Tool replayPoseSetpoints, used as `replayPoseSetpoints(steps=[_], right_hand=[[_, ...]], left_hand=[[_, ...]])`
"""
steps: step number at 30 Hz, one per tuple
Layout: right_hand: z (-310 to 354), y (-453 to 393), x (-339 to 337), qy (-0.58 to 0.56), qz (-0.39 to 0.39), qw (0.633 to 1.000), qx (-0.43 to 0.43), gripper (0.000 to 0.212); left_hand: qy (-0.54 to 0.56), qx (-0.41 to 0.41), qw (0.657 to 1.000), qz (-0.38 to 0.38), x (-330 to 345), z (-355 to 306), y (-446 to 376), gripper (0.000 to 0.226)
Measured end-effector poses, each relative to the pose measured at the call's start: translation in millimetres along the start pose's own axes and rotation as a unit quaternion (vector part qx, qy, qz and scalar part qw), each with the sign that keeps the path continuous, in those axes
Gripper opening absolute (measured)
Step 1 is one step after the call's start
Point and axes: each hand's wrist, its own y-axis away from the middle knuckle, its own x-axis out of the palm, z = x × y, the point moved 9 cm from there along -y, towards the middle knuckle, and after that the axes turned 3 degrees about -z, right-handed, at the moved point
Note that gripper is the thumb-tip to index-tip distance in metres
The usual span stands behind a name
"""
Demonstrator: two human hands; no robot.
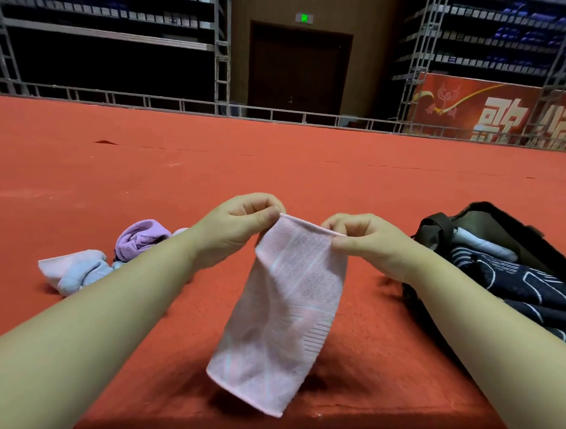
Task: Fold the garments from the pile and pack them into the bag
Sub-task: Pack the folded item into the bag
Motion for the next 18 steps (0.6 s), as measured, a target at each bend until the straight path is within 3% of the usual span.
replayPoseSetpoints(steps=[4, 8, 13, 15, 18], right_hand=[[1.8, 1.3, -0.8, 0.038, -0.014, 0.999, -0.017, 0.024], [-8.7, 3.5, -2.1, 0.066, -0.004, 0.998, 0.006, 0.028], [7.4, 0.7, -22.0, -0.057, -0.120, 0.991, -0.033, 0.024], [16.1, 0.8, -24.4, -0.073, -0.133, 0.987, -0.047, 0.019], [24.6, -4.3, -24.9, -0.056, -0.126, 0.989, -0.059, 0.019]], left_hand=[[0.000, 0.020, 0.999, -0.037, -10.8, -6.4, 0.5, 0.041], [-0.036, 0.025, 0.999, 0.001, -6.0, -10.6, 0.7, 0.029], [-0.221, 0.046, 0.974, -0.032, -15.8, -13.0, -12.7, 0.022], [-0.279, 0.055, 0.958, -0.041, -20.3, -13.5, -18.1, 0.020], [-0.259, 0.014, 0.964, -0.065, -28.5, -3.5, -27.1, 0.018]])
